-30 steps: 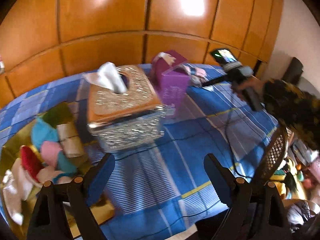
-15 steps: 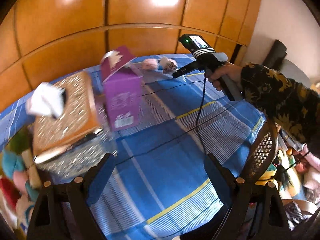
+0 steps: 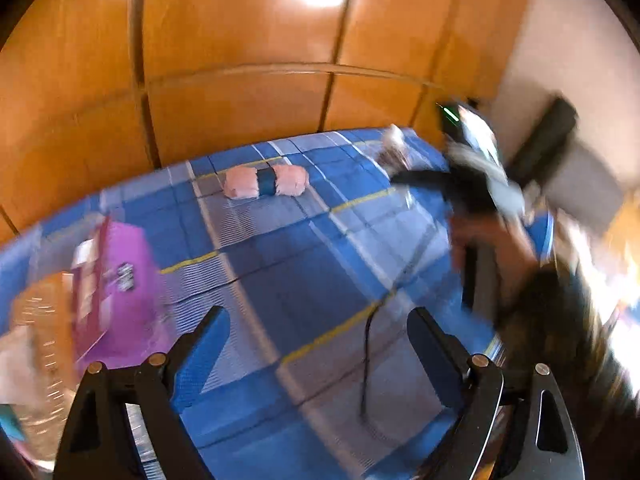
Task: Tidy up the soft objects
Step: 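Grasp the pink towel roll with the left tool while the right tool holds the scrunchie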
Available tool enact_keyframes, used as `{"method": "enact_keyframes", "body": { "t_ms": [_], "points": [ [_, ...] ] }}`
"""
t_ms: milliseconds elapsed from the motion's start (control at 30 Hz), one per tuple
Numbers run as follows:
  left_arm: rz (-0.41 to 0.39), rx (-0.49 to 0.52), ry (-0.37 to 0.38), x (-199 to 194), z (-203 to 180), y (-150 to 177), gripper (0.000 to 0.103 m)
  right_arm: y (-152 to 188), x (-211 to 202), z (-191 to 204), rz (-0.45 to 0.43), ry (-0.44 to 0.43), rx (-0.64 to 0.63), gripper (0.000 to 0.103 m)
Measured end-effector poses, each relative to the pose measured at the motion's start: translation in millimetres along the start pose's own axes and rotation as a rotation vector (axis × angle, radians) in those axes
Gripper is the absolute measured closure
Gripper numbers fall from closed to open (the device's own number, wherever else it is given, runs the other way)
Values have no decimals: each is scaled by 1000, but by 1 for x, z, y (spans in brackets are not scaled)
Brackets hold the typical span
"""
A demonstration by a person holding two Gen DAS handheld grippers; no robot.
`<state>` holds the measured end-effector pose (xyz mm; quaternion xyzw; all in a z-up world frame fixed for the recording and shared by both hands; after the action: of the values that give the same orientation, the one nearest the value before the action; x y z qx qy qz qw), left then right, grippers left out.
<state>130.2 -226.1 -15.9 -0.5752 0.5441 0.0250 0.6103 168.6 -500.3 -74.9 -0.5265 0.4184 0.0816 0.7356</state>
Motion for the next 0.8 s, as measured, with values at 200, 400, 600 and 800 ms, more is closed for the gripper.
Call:
{"method": "enact_keyframes", "body": {
  "t_ms": [200, 400, 600, 800],
  "points": [
    [35, -224, -21, 68, 8, -49, 16, -7, -2, -9, -1, -34, 53, 86],
    [99, -420, -67, 141, 30, -73, 16, -8, -9, -5, -18, -87, 64, 86],
    [165, -629, -134, 202, 64, -77, 14, -8, -11, -2, -21, -137, 76, 86],
    [163, -676, -171, 244, 74, -93, 14, -5, -11, 5, -4, -180, 72, 86]
  ]
}}
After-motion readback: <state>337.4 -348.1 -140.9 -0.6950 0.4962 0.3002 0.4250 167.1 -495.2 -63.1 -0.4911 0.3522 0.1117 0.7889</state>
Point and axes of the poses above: each gripper's, at about its wrist camera, not at the fingertips, and x roughly the way its jaws point, z to its left, y to its underside, the point moved 5 cm from there along x, roughly the way its jaws point, and after that the axes turned 7 degrees about -z, right-handed, at the moved point
